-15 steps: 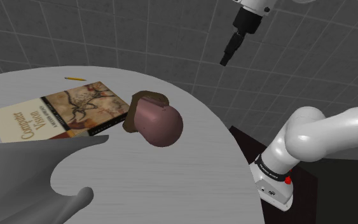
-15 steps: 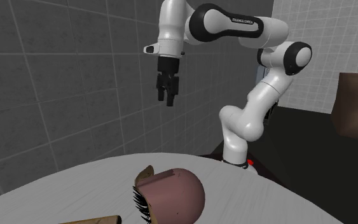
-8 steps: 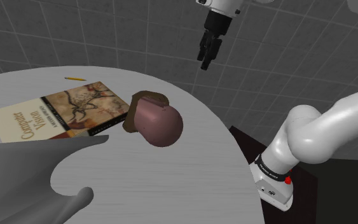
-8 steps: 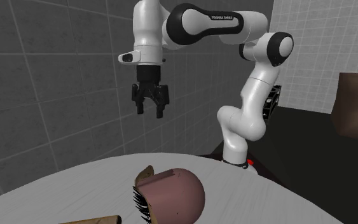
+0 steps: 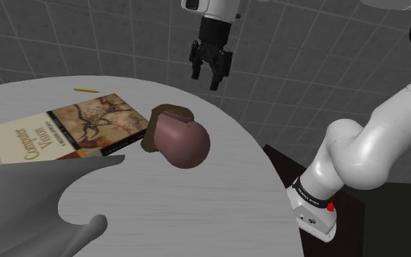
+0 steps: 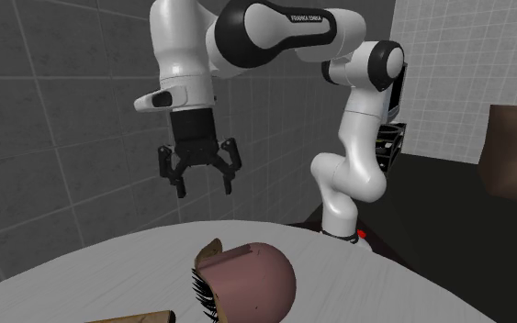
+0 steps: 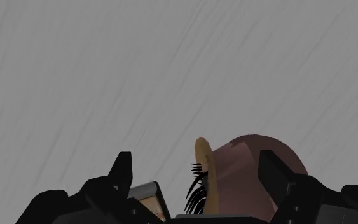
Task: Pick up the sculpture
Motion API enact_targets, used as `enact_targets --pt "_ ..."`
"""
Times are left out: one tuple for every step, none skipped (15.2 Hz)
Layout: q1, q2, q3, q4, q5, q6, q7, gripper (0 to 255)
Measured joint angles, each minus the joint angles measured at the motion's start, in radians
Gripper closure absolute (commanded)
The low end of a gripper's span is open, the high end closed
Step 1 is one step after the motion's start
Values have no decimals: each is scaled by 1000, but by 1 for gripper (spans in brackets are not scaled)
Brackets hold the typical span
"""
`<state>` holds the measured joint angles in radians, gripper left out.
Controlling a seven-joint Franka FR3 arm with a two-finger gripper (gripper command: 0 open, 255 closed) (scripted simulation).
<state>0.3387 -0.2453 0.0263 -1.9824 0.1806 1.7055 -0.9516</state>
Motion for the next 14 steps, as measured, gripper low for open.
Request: enact_targets --pt "15 17 5 11 4 -6 -51 0" --pt "31 38 12 31 8 -18 -100 0" --pt "47 53 21 42 12 -25 -148 0" --pt "63 78 31 67 15 -36 -190 0" --pt "70 85 35 60 17 -30 -219 0" --pt "74 88 37 56 18 -25 -233 0" --pt "76 91 38 46 18 -14 -242 0" --pt "77 94 39 35 19 -2 -248 0" --pt "78 96 40 24 19 11 -251 0" --pt "78 94 41 10 20 24 -253 0" --pt "78 95 41 -3 20 36 -256 0" --pt "78 98 41 -9 21 45 -258 0" --pt "79 97 42 -15 21 51 -258 0" --pt "79 97 42 -18 21 54 -259 255"
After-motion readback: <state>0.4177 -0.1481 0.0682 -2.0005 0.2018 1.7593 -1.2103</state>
